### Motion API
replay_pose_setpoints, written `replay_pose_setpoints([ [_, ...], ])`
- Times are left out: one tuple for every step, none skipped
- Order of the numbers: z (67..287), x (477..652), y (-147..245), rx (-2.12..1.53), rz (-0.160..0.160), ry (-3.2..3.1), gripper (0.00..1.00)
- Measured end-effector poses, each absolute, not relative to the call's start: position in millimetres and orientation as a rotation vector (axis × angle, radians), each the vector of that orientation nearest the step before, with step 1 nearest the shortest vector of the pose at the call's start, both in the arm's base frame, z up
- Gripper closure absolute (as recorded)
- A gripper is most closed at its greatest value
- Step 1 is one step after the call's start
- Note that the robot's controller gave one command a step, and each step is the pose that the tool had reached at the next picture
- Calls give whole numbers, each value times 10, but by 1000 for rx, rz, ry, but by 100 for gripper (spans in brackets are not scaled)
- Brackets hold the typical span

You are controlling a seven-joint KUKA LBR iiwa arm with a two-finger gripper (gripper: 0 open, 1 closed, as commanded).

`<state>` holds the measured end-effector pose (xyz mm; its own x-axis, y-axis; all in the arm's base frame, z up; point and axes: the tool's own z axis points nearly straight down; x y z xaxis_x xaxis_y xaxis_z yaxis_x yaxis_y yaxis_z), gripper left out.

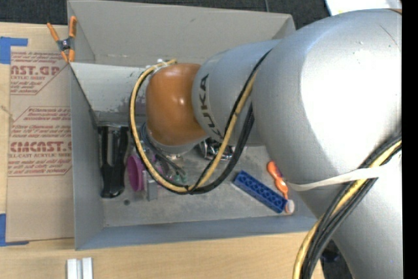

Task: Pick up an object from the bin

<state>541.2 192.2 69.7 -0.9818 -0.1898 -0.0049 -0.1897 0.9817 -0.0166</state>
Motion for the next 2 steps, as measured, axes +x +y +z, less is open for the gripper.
replay_pose_setpoints([
  [697,5412,1922,-299,-25,3121,100],
  [698,5425,1927,-332,-25,3117,100],
])
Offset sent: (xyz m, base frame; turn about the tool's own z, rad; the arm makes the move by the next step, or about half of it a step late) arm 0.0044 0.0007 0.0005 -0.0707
